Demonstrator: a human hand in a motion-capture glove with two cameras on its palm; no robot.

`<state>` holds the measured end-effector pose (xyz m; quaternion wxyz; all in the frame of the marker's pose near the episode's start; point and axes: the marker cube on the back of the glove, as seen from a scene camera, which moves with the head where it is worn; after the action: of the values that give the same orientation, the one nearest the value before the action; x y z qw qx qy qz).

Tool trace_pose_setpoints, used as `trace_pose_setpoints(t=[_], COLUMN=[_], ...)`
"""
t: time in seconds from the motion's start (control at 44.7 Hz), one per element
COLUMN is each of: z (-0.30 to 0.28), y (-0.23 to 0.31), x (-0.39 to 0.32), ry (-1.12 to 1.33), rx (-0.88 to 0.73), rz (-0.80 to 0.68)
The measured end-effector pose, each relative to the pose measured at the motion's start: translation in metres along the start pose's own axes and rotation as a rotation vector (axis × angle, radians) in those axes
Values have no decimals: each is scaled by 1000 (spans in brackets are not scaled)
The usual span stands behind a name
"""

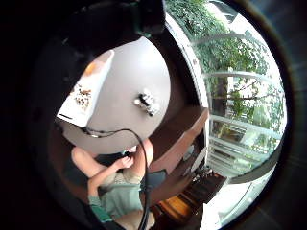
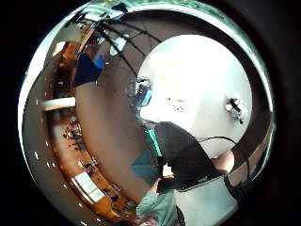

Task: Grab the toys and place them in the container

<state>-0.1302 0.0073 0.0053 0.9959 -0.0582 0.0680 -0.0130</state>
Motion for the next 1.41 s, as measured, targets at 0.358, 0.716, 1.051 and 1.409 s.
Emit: trace_pose_setpoints(t=[0.358, 0.716, 1.051, 1.409], z=[68, 250, 390, 287], y=[-13, -57, -64, -83], x=[185, 247, 269, 237], ry=[13, -32, -99, -18], rx=[-88, -129, -76, -135], rz=[177, 159, 289, 210])
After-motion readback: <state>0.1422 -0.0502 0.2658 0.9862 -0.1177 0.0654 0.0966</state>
